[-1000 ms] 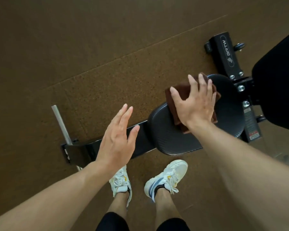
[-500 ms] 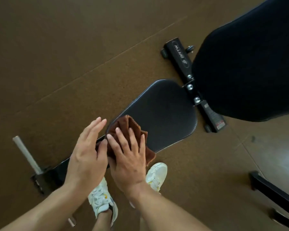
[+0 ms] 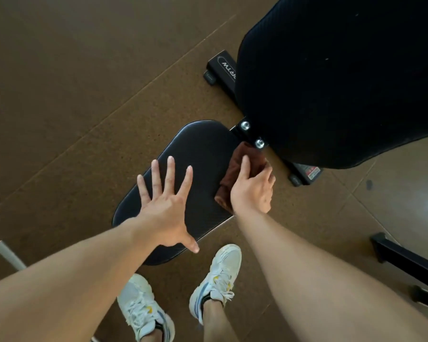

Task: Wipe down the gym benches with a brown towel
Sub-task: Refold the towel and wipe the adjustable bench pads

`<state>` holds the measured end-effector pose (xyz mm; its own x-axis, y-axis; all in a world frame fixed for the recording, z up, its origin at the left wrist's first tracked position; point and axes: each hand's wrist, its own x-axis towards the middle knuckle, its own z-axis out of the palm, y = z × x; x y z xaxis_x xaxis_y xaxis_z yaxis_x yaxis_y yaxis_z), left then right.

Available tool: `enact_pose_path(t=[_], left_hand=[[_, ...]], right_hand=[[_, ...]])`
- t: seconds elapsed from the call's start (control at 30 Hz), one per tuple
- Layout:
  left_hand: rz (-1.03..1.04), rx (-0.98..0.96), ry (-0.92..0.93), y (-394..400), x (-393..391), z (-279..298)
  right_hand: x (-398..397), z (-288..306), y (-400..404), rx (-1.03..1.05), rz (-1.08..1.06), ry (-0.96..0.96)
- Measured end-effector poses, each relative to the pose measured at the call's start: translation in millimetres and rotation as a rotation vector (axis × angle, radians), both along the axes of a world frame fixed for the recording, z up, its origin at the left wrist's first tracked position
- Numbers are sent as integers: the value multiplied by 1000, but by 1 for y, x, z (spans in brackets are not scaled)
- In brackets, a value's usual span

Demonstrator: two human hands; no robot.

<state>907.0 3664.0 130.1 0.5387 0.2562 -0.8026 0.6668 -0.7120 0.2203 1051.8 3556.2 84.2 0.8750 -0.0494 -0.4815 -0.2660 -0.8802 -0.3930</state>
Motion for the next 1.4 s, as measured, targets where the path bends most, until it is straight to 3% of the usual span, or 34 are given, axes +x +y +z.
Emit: enact_pose_path(t=[0.13,0.3,0.47,0.53,0.6,0.67,0.73,0.8,0.87,0.93,1.03,1.13,1.27,1.4], left_hand=[[32,17,18,-5,-4,-5],[37,14,77,-6,4,-2],[82,22,168,-9,11,3],[80,20,227,-11,17,11],[123,52,209,-17,29,22],[275,-39,82,-25,42,40],[732,-407,-141,-36,52,72],[1242,-843,-189,-45,56,117],[1453,-1100,-167,-52,59,146],[1496,-1074,-213,-57,59,172],[1396,-1009,-229,-55,53,203],[1168,-922,-385,-49,59,238],[1020,-763,-774,-49,85,299],[1050,-579,-1072,-33,107,333]], right_hand=[[28,7,-10,157,-108,135],[-16,24,-31,343,-379,205],[-46,38,-57,396,-616,617],[-43,53,-75,434,-519,676],[-42,81,-88,374,-227,632],[-45,114,-94,341,4,578],[-48,150,-91,397,141,582],[-47,187,-80,433,116,551],[-40,211,-74,406,103,485],[-29,245,-67,246,219,383],[-17,298,-58,10,420,182],[-7,343,-58,-108,405,-128],[7,395,-57,25,376,-704],[51,460,-55,282,203,-1010]])
